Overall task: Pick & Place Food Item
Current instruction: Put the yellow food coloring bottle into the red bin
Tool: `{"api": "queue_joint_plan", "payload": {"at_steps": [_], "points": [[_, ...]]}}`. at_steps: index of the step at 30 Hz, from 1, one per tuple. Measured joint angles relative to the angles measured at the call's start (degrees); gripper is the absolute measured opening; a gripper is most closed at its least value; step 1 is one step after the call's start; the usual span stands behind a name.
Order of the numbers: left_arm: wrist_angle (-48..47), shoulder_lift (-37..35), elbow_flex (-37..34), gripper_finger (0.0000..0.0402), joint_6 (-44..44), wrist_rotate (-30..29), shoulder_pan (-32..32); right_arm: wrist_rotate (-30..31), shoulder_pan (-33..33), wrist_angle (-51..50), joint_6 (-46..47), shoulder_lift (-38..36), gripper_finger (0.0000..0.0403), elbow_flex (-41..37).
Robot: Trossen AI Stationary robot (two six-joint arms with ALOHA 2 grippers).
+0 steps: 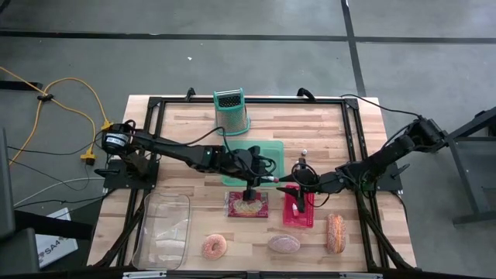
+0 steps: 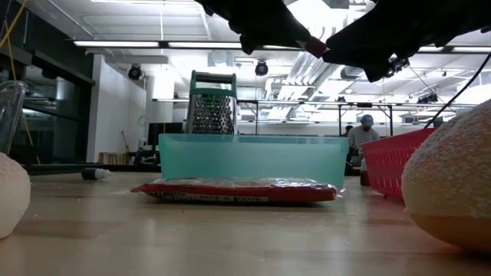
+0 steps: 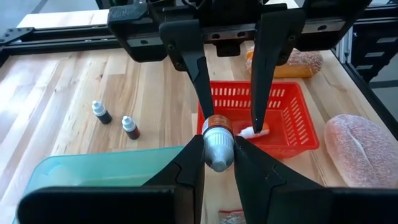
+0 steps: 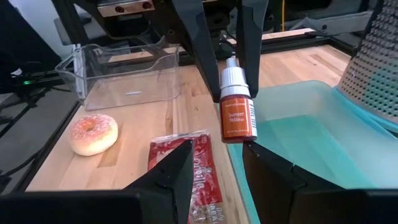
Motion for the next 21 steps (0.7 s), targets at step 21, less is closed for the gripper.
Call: {"api": "queue_joint_plan", "payload": {"at_steps": [21], "points": [[-0.41, 0.13, 0.0, 0.0062, -0.46, 0.41, -0.04, -0.2, 0.59, -3.93, 5.06, -0.03, 0.0128, 0.22]]}}
